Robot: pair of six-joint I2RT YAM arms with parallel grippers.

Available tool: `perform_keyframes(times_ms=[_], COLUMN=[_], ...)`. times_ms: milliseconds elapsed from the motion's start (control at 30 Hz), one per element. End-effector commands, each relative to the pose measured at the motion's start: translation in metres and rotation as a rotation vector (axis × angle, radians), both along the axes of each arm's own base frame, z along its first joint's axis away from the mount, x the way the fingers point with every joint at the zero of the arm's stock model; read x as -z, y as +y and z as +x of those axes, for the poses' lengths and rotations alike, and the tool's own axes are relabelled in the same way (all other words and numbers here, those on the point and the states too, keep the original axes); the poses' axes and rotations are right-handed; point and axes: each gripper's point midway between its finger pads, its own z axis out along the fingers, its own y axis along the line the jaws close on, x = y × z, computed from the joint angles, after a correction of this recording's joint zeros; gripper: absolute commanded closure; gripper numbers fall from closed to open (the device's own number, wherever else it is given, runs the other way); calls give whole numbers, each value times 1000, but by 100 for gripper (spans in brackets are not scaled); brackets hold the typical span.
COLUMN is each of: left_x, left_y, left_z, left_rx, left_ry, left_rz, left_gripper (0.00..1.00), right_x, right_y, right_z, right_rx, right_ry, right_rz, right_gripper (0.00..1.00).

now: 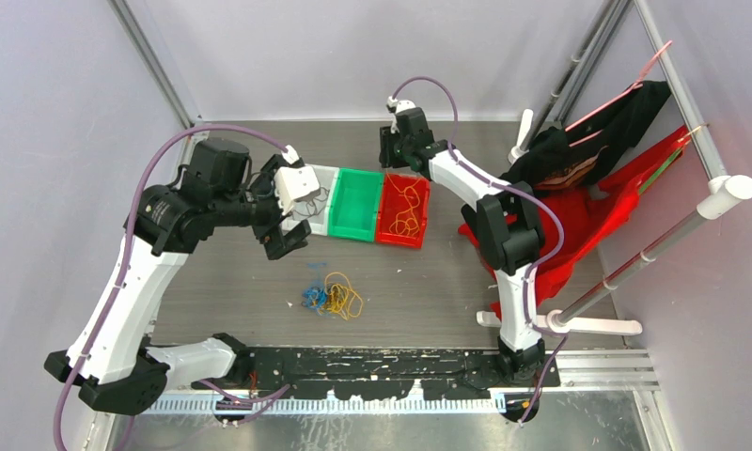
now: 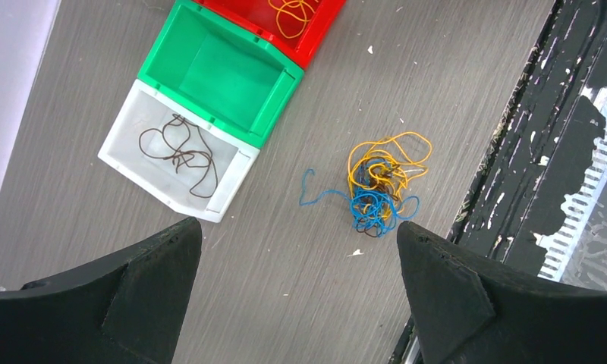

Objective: Untangle the cables

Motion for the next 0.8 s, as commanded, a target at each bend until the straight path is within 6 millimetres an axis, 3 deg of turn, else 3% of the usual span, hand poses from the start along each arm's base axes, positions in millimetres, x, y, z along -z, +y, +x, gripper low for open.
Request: perform_keyframes(times_ms=[0,167,467,667,767], left_x=[-15,-16,-16,-15,-17], left_y=[0,0,0,2,2], left_z=[3,2,3,1,1], left_rx=[5,6,7,9,10], left_ry=[-75,-78,-90,-92,-98], left_rz=[-31,-33,-33,-29,-30], left_gripper=[1,1,0,0,0], right_x=[-26,-22,-8,-41,-67], right_y=[12,18,18,17,15], right_z=[13,12,17,27,27], right_rx=[-14,-43,-45,-10,-8], right_ry=[-58,-41,-4,-99,-164], right_rz=[44,35,-31,-8,16], right_gripper=[52,51,61,97,99])
